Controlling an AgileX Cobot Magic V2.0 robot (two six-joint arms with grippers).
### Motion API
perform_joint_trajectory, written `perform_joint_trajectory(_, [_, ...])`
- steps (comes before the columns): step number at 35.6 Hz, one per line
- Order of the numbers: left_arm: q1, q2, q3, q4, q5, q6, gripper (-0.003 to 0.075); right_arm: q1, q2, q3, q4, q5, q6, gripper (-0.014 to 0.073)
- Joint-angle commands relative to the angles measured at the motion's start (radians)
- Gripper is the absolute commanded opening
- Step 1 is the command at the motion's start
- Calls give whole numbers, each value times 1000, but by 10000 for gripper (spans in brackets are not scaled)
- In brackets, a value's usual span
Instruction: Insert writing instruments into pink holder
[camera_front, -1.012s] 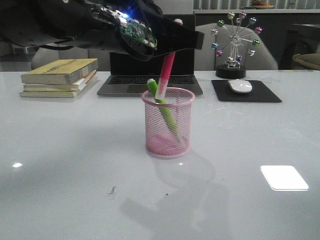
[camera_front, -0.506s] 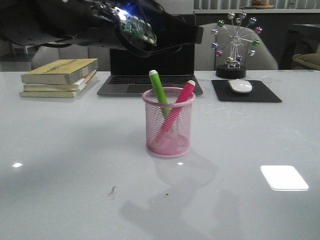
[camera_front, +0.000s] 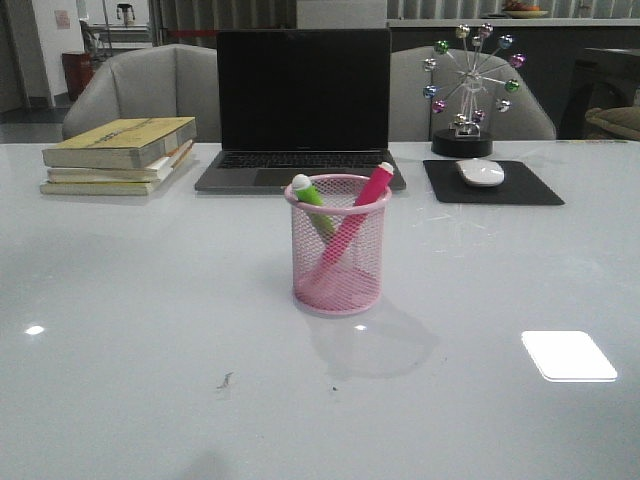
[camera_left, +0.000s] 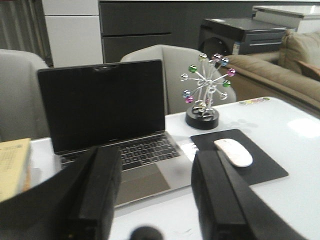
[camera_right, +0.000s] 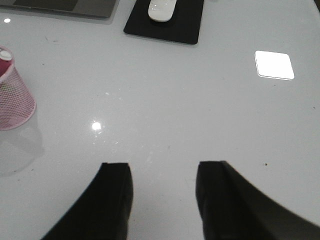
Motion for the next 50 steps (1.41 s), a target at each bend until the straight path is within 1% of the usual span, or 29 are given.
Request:
perform_joint_trajectory(1, [51,-125,-30,50,31,0,395,-6,-2,-27,2,-69,-2,423])
perform_joint_trajectory(5, [113,-228,-30,86,106,0,395,-6,-2,-27,2,-69,-2,423])
perform_joint_trajectory(12, [271,-414,-15,105,264,0,395,-4,-2,-27,2,-74,-2,423])
perform_joint_trajectory(15, [344,-494,35,123,310,0,395,-2,-2,-27,2,-78,-2,423])
perform_joint_trajectory(20, [447,-662,180,125,382,0,395,-1,-2,-27,2,-84,-2,423])
perform_joint_trajectory(25, [495,-811,330,125,409,0,395,40,-1,-27,2,-83,-2,423])
perform_joint_trajectory(29, [508,-897,413,125,409,0,395,85,-1,-27,-13,-81,-3,423])
perform_joint_trajectory(36, [508,-929,438,125,400,0,395,88,-1,-27,-25,-71,-3,418])
perform_joint_trajectory(38, [508,-929,438,125,398,0,395,88,-1,-27,-25,-69,-3,391])
perform_joint_trajectory(44, [508,-929,438,125,398,0,395,88,-1,-27,-25,-61,-3,251])
perform_joint_trajectory(50, [508,-929,438,125,400,0,395,88,-1,-27,-25,-61,-2,132])
